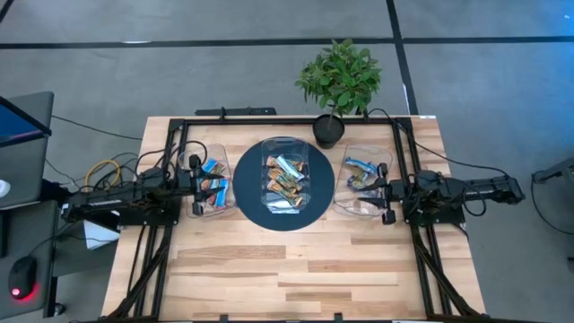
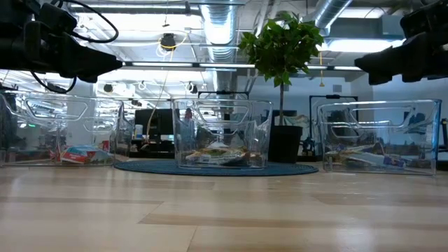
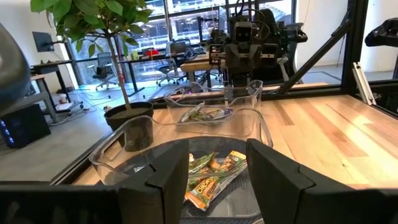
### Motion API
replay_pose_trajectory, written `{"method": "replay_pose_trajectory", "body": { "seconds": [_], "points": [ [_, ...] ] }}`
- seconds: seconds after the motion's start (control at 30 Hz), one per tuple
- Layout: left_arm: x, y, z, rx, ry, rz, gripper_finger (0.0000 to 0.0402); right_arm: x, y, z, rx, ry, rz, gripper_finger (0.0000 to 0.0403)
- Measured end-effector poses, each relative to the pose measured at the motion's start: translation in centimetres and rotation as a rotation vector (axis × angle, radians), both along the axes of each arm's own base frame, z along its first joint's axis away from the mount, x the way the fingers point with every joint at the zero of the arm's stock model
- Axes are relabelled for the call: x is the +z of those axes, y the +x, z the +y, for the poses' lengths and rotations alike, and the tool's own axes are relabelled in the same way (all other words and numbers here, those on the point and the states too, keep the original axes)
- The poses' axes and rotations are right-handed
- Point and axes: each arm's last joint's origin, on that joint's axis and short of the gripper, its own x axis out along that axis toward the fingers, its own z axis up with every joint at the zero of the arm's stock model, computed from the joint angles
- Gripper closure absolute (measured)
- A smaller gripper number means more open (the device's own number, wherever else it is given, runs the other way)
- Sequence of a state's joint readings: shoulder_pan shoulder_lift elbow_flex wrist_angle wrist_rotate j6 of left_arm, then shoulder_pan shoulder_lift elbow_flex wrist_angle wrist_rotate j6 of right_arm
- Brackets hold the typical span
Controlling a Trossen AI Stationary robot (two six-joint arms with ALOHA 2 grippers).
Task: Pick and place Granola Bars by type
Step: Return to Home Position
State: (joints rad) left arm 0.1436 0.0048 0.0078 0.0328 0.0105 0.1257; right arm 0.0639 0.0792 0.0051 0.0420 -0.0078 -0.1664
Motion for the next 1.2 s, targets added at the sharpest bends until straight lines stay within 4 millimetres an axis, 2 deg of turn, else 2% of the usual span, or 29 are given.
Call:
{"method": "replay_pose_trajectory", "body": {
  "seconds": [0.13,0.2,0.43,0.9,1.2],
  "points": [
    [0.0,0.0,0.0,0.000,0.008,0.001,0.0246,0.1,-0.1,0.4,0.089,-0.062,-0.022,0.0301],
    [0.0,0.0,0.0,0.000,0.011,0.001,0.0246,0.7,-0.2,0.6,0.118,-0.089,-0.093,0.0301],
    [0.0,0.0,0.0,0.000,0.009,0.001,0.0246,2.3,-0.8,0.4,0.074,-0.120,-0.171,0.0301],
    [0.0,0.0,0.0,-0.001,0.010,0.001,0.0246,1.7,-0.8,0.4,0.060,-0.096,-0.115,0.0301],
    [0.0,0.0,0.0,-0.001,0.007,0.001,0.0246,0.5,-0.5,0.4,0.059,-0.132,-0.072,0.0301]
  ]
}}
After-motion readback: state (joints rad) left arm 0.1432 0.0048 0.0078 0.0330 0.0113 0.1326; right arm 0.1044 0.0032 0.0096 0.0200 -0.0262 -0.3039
